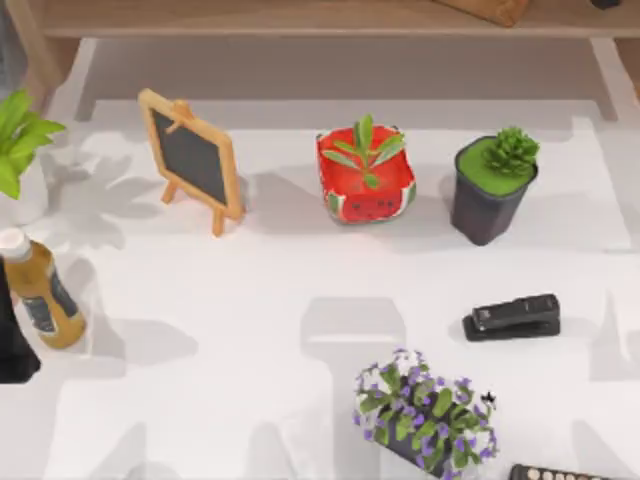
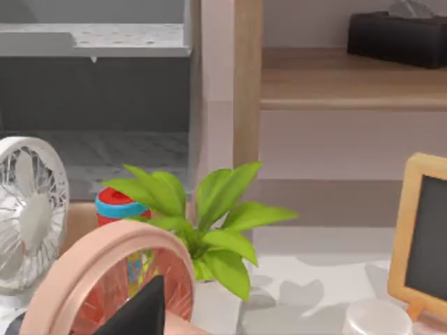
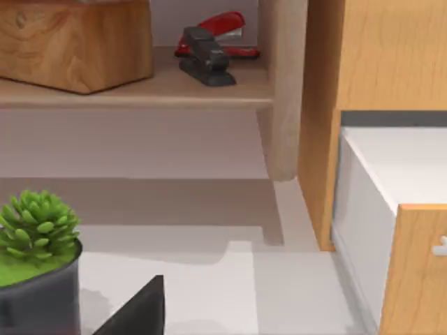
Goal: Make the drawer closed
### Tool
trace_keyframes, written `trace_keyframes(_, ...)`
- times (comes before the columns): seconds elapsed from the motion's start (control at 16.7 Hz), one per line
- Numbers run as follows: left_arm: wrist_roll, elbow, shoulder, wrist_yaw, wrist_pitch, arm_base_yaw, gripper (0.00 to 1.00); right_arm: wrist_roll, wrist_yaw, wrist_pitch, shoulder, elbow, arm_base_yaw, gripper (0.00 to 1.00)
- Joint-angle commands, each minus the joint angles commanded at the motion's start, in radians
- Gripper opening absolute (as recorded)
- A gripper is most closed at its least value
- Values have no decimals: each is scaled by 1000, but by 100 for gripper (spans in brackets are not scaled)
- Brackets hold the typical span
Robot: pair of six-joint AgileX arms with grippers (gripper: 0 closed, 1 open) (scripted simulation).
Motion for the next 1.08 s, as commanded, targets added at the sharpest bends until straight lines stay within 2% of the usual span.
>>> trace_keyframes(0.18,0,0,0,0,0,0,100,0,-8,13,13,7,-10,100)
trace_keyframes(0.36,0,0,0,0,0,0,100,2,-66,99,112,48,-76,100)
trace_keyframes(1.08,0,0,0,0,0,0,100,15,-484,673,991,318,-492,100)
